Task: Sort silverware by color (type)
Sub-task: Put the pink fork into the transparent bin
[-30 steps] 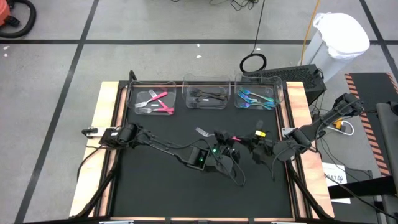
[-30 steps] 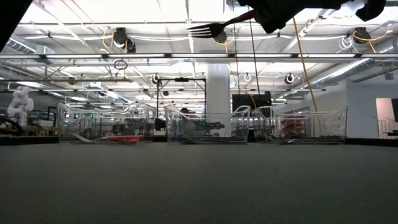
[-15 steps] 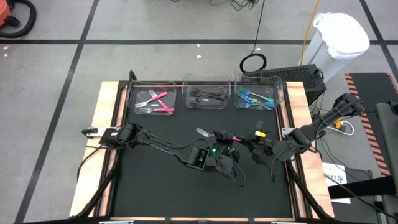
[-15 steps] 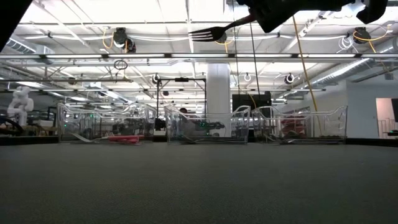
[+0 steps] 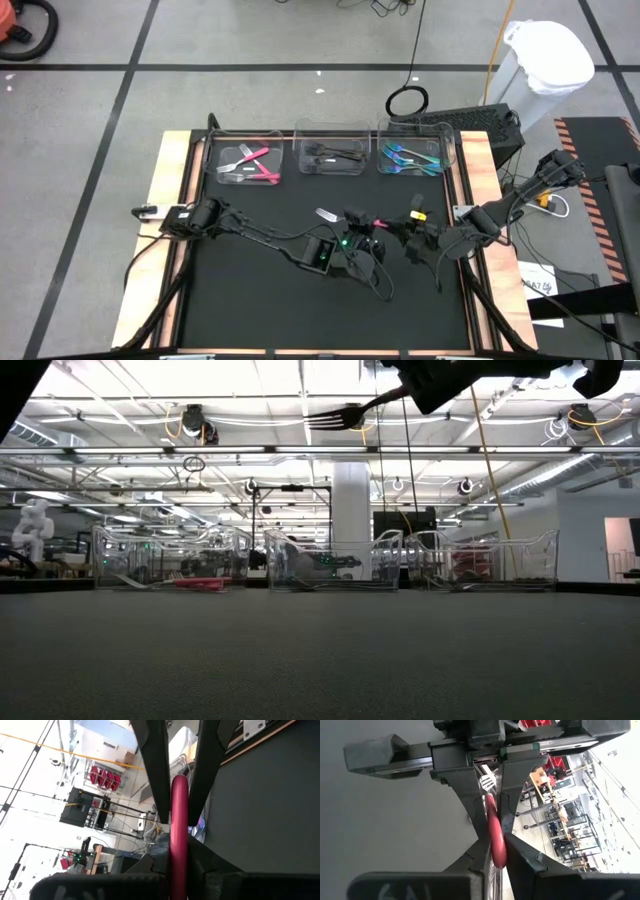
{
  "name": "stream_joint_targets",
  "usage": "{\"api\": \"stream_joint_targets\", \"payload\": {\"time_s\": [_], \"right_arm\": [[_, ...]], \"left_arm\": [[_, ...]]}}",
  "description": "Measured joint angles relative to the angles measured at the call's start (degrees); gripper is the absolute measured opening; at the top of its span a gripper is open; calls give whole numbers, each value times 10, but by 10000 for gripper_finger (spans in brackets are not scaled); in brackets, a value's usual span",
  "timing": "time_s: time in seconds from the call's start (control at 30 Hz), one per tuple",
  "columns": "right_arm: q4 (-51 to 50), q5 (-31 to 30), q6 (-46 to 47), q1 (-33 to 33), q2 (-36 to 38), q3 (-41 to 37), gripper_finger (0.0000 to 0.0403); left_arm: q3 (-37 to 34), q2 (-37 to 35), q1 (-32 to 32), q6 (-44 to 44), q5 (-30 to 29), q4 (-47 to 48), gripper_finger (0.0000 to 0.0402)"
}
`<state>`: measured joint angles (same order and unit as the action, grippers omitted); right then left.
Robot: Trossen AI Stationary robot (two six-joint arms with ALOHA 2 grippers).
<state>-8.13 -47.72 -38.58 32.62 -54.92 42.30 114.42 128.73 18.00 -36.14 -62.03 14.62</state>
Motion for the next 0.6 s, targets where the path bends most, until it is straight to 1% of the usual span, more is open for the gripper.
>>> {"api": "stream_joint_targets", "payload": {"time_s": [0.2,0.27,0.4,0.5,0.6], "right_arm": [[0,-11,5,0,0,0,99],[-2,-27,9,0,0,0,117],[-14,-81,15,0,0,0,143],[-24,-108,21,0,0,1,154],[-44,-110,26,0,0,1,159]], "left_arm": [[0,0,0,-2,-1,7,24],[0,-1,0,-2,-6,20,24],[0,-5,-3,6,-46,77,24],[-1,-18,-14,71,-51,165,24],[-1,-40,-37,178,-52,273,24]]}}
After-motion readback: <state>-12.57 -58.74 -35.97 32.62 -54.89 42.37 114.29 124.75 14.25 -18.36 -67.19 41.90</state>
